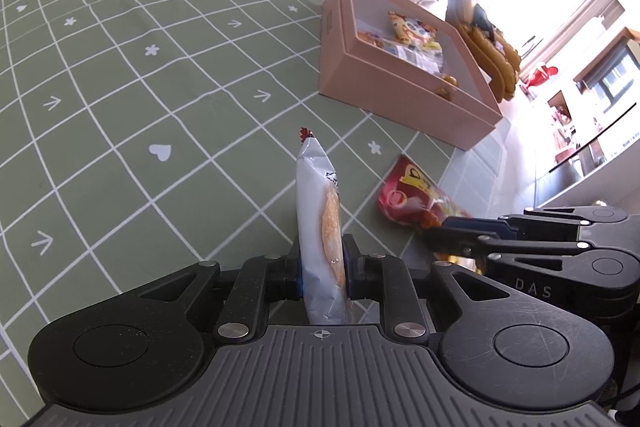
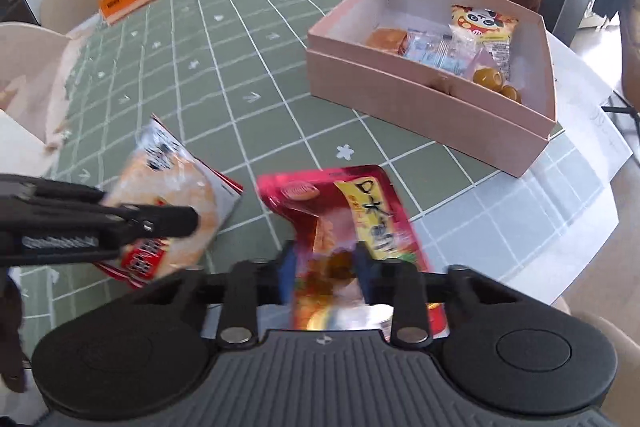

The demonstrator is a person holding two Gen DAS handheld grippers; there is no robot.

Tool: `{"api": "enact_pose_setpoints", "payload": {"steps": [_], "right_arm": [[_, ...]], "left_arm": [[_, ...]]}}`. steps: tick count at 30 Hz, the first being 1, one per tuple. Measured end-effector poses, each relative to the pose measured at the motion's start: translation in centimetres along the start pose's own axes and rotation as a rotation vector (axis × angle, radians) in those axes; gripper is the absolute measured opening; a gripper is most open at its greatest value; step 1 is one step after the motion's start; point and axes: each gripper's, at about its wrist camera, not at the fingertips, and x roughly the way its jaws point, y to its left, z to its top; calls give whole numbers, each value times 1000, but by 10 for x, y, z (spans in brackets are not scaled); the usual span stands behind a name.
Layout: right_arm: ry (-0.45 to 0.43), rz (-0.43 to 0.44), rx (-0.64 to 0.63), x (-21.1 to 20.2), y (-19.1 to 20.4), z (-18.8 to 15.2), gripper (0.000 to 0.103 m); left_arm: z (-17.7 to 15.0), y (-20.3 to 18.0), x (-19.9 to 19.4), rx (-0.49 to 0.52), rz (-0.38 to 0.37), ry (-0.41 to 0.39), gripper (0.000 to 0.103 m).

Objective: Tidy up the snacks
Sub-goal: 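Turn the red chicken packet upright with the right gripper while the left holds the rice cracker packet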

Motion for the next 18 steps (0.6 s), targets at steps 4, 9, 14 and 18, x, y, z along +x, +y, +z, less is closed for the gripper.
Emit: {"api": "enact_pose_setpoints", "payload": {"steps": [4,9,14,18], "right_arm": [[-5,-6,-6,-3,-6,-2,21],[-45,-30,-69,-7,-20,-4,81],[-4,-69,-118,19,-36,8,82],[45,4,17,38,-55,18,86]], "left_arm": [[-3,-2,-1,6,-2,6,22],[-4,-1,-1,3,-4,7,22],[-5,-3,-2,9,3,10,22],[-5,-1,-2,-6,-2,11,22]]}}
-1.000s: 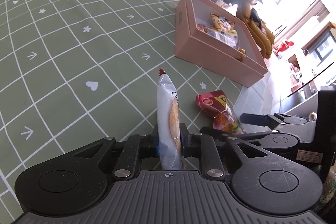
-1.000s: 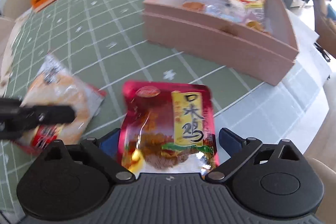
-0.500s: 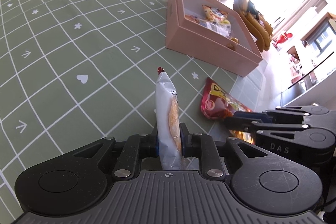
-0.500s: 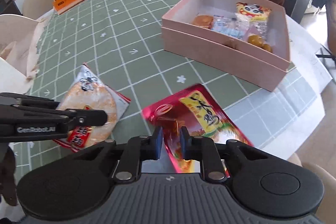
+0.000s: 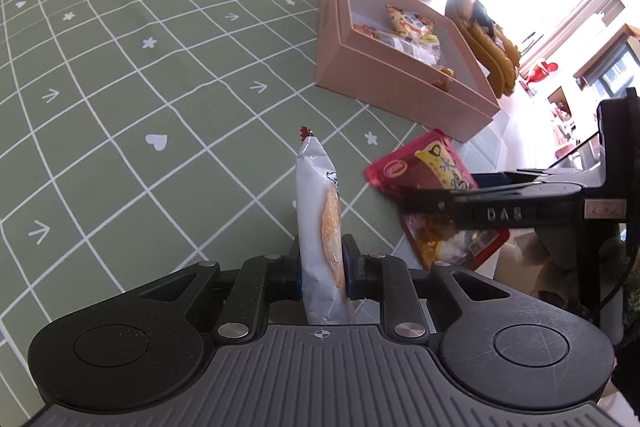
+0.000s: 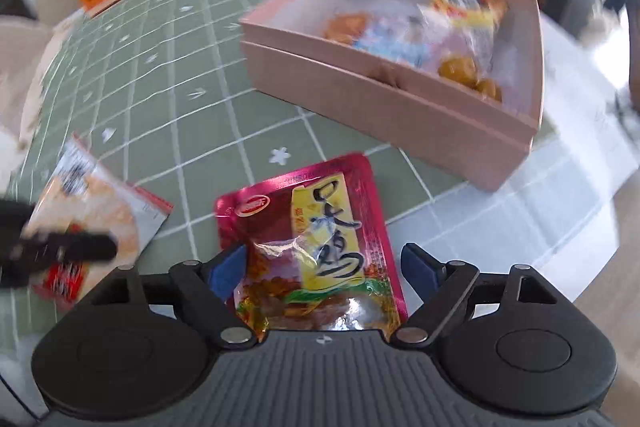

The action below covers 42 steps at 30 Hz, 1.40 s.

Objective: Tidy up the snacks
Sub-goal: 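Turn the red chicken packet upright with the right gripper while the left holds the rice cracker packet, then carry both packets over the pink box and open both grippers to drop them in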

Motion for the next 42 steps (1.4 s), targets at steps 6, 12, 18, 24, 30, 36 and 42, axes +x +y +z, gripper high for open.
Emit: {"api": "enact_pose_setpoints", "payload": {"steps": [6,12,18,24,30,36,42], "right_arm": [[-23,-60,60,2,16,-8,91],[-50,-95,48,2,26,-8,63],[-63,-76,22,-21,37,-11,27],[-55,-56,46,-37,32,-12,21],[-39,-27,112,-43,20,-16,21],[-140,20,160,-89,11,-10,21],[-295,2,181,-146,-7,4,21]], "left_arm": [[1,3,3,-8,-8,10,22],[2,3,4,-6,-10,18,23],[2,1,6,0,-10,21,22],[4,-8,6,33,-9,15,21],[11,-19,-4,72,-49,-28,21],[73,-50,-42,141,-198,-183,21],[182,-85,-46,167,-340,-300,22]]}}
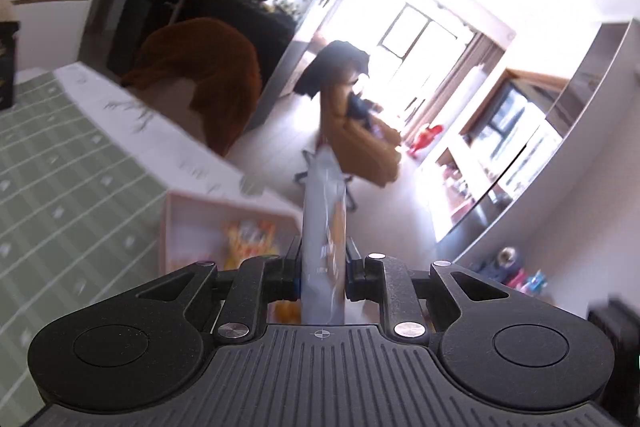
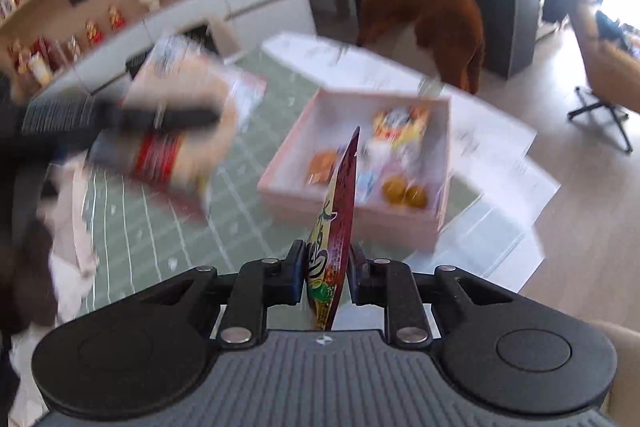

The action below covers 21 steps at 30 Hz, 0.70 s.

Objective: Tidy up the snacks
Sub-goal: 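Carry both packets over the pink box and open both grippers to drop them in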

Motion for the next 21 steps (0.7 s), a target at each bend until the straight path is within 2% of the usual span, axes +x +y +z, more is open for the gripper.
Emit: {"api": "enact_pose_setpoints", "payload": {"steps": [3,5,11,14,16,21], "right_arm": [[-32,-35,24,-8,-11,4,21],[-32,-68,47,-9,-20,1,21],[0,-95,135,-5,-53,-6,21],[8,-57,197,6,-60,6,21],[-28,-11,205,14,-55,25,21],[-117,130,221,42,-37,92,21]], "left_arm": [[20,19,26,-38,70,-61,22],[18,32,29,-67,102,-67,22],[-43,59,9,-101,152,1,22],[-69,65,-6,-142,164,8,22],[-80,68,-13,-172,167,6,22],[-84,73,-25,-188,202,-3,22]]}}
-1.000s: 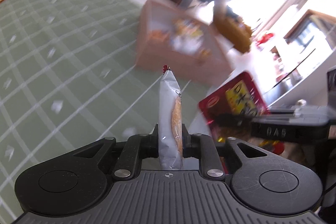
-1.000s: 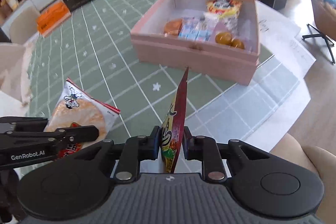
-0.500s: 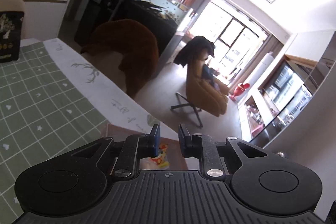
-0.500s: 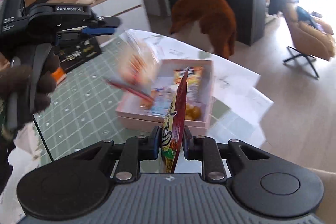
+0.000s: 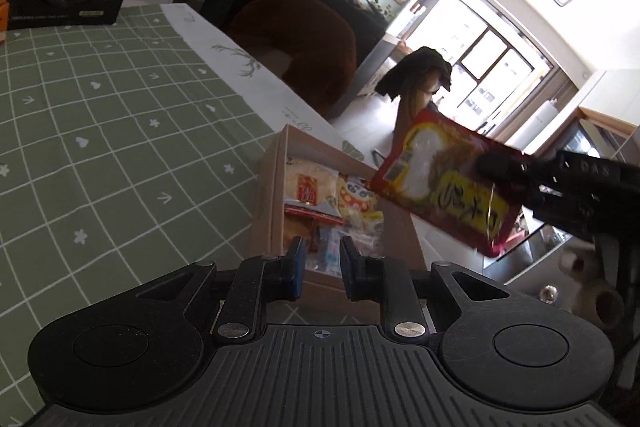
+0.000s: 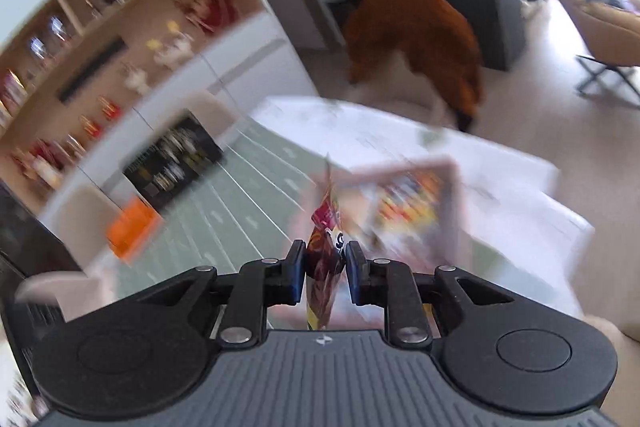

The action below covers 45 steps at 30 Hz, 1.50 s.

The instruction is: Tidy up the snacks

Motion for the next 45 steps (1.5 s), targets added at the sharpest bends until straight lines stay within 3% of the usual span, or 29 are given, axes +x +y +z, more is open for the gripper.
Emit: {"api": "enact_pose_setpoints", "payload": {"steps": [2,4,6,9,11,15,21,23,25,28,30,32,45], "right_arm": [[-65,-23,-43,13,6,15,24],[-35,-86,-74,38,1,21,51],[40,-170,-61,60,-9,13,51],[87,-226,-74,67,-18,-23,51],[89,-242,-82,64,-16,-51,51],[78,-257,-104,64,3,-114,62],[127,-296,-182,86,43,-181,65],[82,-332,-195,87,50,-186,68],[76,-358,-187,94,55,-187,83],[84,-437,-207,111,58,-184,101],[70,-480,-189,112,52,-183,103],[62,-460,-163,110,44,-180,103],[-74,-451,-198,110,35,-190,103]], "left_arm": [[-5,3,-3,9,34,3,22],[-13,8,-4,37,85,13,22],[-26,13,-7,70,120,31,22],[-51,19,-7,135,152,68,22],[-68,19,-3,205,191,86,22],[-88,25,6,329,277,96,22],[-98,30,17,453,284,70,24],[-100,29,22,504,274,53,25],[-99,33,26,525,257,27,25],[-96,40,28,474,240,-10,25],[-93,40,30,451,236,-13,25],[-92,39,32,430,241,-19,25],[-92,28,44,500,293,-19,25]]}}
